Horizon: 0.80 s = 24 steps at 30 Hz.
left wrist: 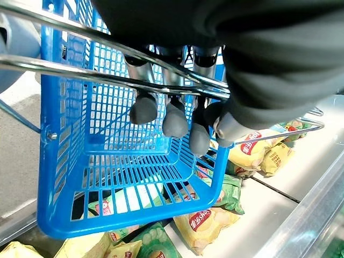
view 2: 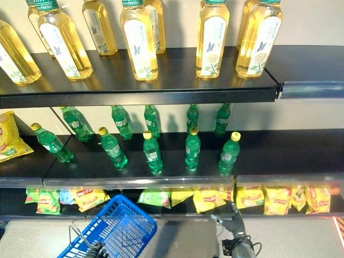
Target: Pick up the snacks into the basket
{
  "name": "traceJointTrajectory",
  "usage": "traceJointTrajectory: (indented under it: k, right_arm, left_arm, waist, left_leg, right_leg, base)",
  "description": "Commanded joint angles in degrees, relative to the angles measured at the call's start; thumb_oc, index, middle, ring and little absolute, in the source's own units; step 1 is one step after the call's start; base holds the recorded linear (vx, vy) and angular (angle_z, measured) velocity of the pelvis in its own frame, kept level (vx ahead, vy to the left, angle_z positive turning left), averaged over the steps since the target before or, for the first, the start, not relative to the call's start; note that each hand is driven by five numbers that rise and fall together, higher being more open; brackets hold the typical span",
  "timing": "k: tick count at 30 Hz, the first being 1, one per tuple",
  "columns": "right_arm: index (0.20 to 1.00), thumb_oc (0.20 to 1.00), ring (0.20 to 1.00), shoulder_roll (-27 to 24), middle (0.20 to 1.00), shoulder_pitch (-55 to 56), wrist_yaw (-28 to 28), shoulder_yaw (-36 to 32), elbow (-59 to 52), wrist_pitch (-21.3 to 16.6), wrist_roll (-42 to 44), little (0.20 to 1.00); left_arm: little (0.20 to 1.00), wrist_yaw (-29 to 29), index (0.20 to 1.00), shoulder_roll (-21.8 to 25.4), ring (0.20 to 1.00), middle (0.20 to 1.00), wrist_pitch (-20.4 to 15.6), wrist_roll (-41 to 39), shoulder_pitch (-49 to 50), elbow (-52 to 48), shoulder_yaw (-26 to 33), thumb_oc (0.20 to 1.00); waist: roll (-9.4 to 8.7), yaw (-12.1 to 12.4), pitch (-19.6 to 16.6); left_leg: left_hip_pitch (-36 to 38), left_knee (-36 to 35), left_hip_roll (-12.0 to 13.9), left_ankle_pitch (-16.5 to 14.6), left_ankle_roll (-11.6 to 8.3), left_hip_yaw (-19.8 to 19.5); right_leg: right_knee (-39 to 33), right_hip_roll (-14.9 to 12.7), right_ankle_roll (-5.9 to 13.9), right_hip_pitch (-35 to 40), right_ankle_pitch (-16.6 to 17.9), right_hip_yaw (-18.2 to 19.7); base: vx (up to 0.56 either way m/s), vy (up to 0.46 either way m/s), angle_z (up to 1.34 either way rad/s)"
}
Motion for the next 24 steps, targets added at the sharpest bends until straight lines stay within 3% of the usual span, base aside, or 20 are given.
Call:
traceJointTrajectory:
  k: [1, 24]
  right_arm:
    - [1.0, 1.0, 1.0, 0.6, 1.0, -3.4, -0.2, 0.4, -3.3, -4.1, -0.3, 1.0]
    - [1.0, 1.0, 1.0, -1.7, 1.0, 1.4, 1.4, -1.5, -9.6, -5.2, -0.6, 1.0]
  left_arm:
    - [0.2, -0.4, 0.2, 1.9, 0.2, 0.2, -5.5, 3.3, -5.4, -0.1, 1.8, 0.2]
    - [0.2, -0.1, 0.2, 2.9, 0.2, 0.2, -6.4, 2.4, -5.6, 0.2, 4.6, 0.2]
  waist:
    - [-1.65, -0.7, 1.1]
    - [-1.71, -1.7, 2.0]
  left_leg:
    - [0.5, 0.2, -3.0, -2.7, 3.41, -0.1]
    - [0.5, 0.2, -3.5, -3.1, 3.57, 0.0]
  right_leg:
    - [1.0, 0.7, -0.11, 1.9, -2.0, -1.8]
    - [1.7, 0.4, 0.1, 1.4, -2.0, -1.3]
  base:
    - [0.0, 0.0, 0.0]
    - [0.0, 0.0, 0.0]
